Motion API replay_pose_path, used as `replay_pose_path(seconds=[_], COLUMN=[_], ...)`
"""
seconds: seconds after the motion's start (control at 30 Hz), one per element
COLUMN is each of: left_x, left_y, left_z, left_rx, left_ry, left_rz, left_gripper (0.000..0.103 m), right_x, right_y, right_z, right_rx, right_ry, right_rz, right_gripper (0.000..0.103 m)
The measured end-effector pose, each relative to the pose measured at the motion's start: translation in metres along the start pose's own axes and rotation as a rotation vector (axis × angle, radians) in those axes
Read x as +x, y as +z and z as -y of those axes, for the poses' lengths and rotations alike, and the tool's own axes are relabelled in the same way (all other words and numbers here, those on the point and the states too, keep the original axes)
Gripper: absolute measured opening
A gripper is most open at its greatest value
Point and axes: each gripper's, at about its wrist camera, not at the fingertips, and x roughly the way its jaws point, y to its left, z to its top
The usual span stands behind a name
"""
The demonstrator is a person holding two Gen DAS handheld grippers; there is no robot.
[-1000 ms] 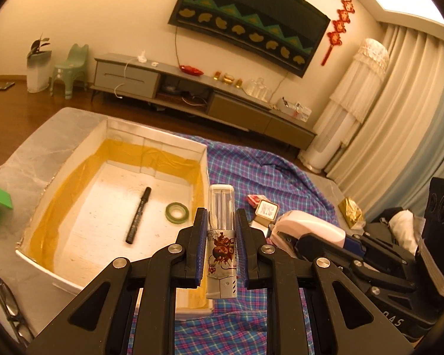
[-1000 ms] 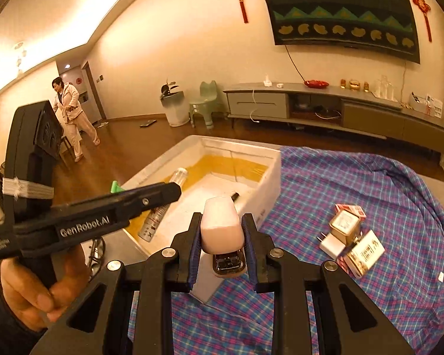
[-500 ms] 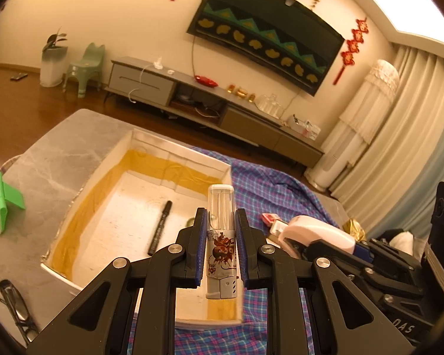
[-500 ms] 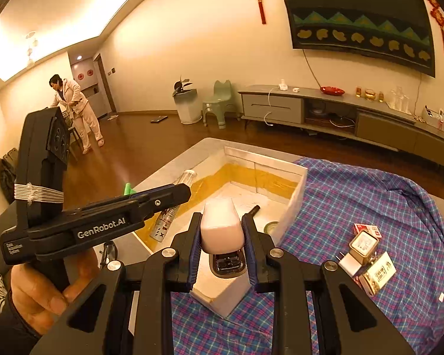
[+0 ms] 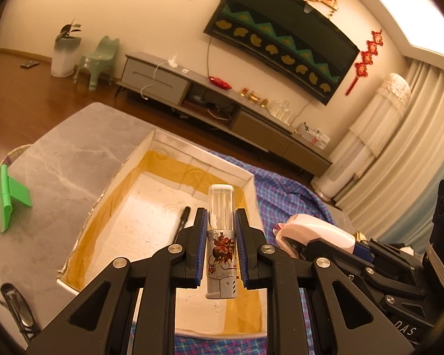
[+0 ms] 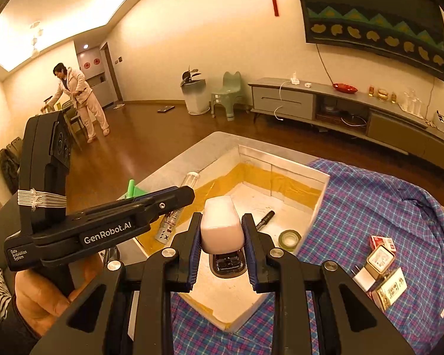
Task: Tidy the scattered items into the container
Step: 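Carry the stapler and floral tube in both grippers over the white box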
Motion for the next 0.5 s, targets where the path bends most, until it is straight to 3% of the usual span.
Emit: replay_pose_path(seconds=[0.5], left_x=[0.026], left_y=[0.004], left_z=[-0.024], left_rx=[-0.037], left_ry=[0.021], left_rz=[-0.026], left_gripper=[0.019], right_x=[0.034], right_y=[0.018], right_z=[-0.002], right_rx=[-0.039], right_ry=[0.000], right_rz=[-0.039], right_gripper=[0.027])
